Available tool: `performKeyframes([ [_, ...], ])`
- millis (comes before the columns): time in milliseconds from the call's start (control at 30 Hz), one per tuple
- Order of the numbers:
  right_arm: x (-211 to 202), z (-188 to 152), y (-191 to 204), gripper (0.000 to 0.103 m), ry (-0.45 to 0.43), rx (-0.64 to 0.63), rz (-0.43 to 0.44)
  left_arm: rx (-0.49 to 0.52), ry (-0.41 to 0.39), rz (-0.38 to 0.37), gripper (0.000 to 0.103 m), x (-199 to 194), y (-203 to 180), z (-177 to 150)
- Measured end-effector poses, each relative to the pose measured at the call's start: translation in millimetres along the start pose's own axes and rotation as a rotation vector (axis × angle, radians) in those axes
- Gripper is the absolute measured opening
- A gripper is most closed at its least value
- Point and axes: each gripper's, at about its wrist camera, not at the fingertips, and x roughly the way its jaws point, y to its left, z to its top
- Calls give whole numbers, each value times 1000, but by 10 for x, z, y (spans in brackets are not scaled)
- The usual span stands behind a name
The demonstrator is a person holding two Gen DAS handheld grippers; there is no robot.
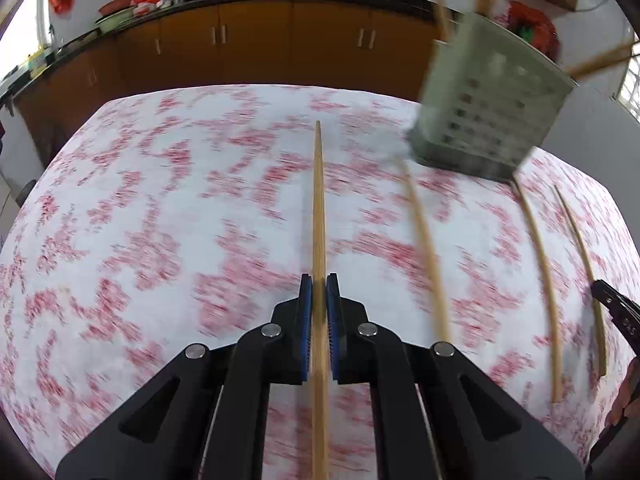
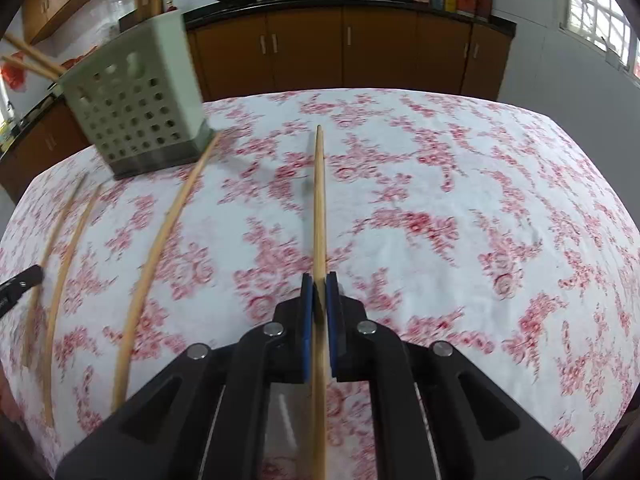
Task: Organize utensils
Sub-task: 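Grasp another wooden chopstick on the table with the right tool while the left tool grasps one too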
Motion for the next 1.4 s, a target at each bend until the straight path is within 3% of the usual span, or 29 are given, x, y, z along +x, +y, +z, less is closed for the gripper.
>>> performKeyframes([
  [300, 74, 61, -90, 8, -18, -6, -9, 46, -25, -20, 8, -15, 160, -5],
  [733, 73, 51, -105, 8, -24, -3, 1, 41, -41, 8, 9, -30, 124, -49],
  [1400, 75, 59, -109, 9, -23, 1, 6, 29, -42, -9, 9, -21, 150, -40],
])
